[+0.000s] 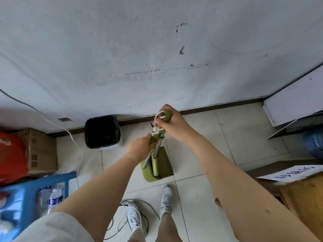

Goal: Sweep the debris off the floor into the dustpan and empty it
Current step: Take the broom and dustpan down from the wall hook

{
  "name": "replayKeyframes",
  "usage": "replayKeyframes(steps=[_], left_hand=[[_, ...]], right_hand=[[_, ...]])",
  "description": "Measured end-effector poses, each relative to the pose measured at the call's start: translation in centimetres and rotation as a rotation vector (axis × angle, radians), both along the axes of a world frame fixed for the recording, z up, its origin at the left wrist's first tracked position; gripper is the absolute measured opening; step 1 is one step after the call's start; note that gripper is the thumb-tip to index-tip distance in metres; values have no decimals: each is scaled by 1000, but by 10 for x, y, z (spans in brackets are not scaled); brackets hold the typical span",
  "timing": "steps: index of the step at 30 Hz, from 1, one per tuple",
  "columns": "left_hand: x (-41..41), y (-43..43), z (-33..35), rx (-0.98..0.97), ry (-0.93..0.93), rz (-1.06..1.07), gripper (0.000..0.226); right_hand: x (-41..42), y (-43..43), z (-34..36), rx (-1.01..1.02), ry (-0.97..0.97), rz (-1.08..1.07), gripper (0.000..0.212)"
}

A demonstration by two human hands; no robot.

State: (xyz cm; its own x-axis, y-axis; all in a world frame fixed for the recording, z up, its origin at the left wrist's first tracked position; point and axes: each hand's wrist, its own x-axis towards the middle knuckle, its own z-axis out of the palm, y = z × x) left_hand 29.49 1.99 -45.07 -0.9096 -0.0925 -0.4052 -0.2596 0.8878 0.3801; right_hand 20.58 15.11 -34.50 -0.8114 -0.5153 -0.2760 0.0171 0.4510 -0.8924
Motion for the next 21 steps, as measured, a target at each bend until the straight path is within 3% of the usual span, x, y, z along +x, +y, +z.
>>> replayKeyframes(steps=[3,7,12,21], left_hand=[[-6,4,5,33,14,-28,32],[24,-32,-2,66,-30,-5,32],[-5,-11,9,41,-38,-60,30],[-68,45,28,65,-57,-26,29]], right_hand=[[-15,21,3,-49,-47,-69,20],[-54,102,1,-222,-159,-454,34],[-45,105,-7,-53,-148,-228,21],[-48,143,-8,24,-113,-341,17]])
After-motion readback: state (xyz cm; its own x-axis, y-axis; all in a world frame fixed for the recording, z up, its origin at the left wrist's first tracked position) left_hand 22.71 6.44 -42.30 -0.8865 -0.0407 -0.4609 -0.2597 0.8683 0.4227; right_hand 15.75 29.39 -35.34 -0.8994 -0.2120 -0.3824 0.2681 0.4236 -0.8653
